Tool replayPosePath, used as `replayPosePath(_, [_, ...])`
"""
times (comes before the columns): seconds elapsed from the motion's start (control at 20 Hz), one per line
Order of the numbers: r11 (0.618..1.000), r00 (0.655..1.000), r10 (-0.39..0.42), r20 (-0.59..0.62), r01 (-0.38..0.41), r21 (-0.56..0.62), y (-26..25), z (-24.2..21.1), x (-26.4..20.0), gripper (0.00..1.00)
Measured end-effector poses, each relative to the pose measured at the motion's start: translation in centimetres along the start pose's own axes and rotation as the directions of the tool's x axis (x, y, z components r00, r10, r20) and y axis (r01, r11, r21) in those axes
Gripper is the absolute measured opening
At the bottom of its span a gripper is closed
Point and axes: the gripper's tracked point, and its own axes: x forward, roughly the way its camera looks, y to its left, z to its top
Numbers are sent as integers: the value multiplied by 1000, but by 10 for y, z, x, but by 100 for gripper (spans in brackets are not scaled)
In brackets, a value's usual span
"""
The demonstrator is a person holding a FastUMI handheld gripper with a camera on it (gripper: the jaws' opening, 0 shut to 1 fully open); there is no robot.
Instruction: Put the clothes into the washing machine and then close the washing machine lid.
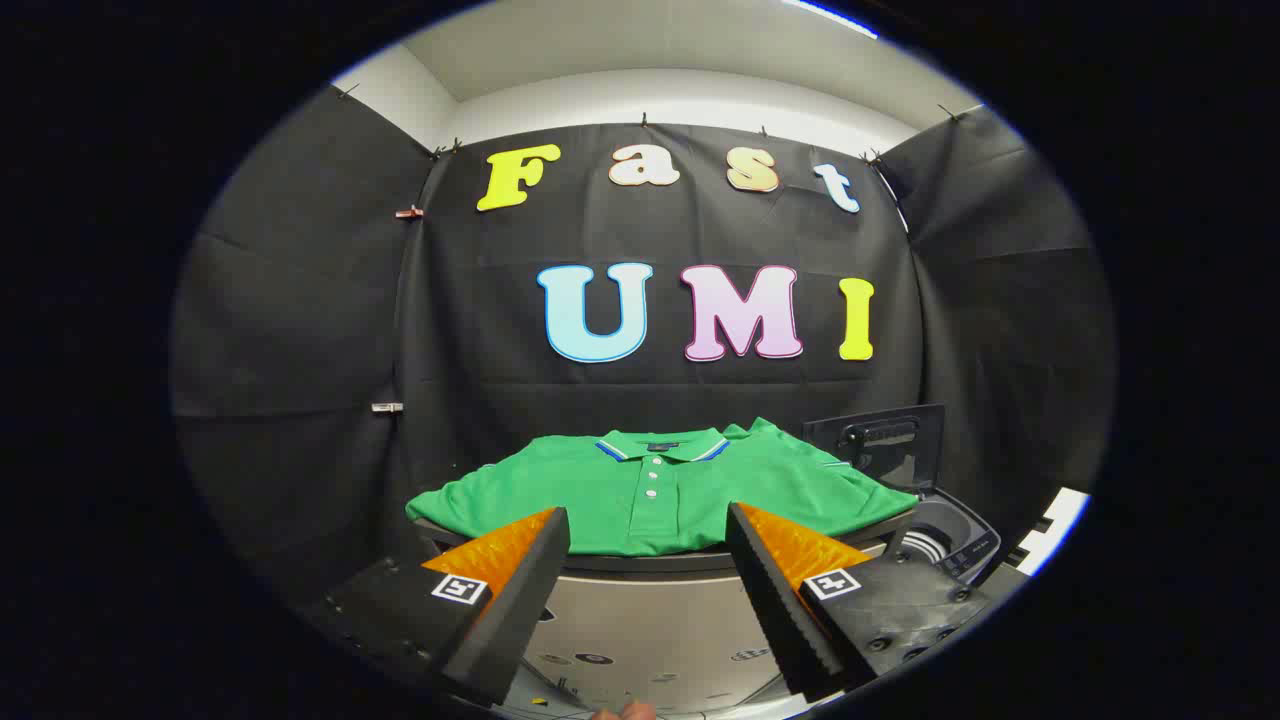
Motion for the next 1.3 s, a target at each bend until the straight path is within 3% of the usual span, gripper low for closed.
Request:
replayPosePath(1.0, [1000,1000,-3,-14,3,7,-7,6,14,99])
replayPosePath(1.3, [1000,994,-24,-110,26,15,-12,6,51,98])
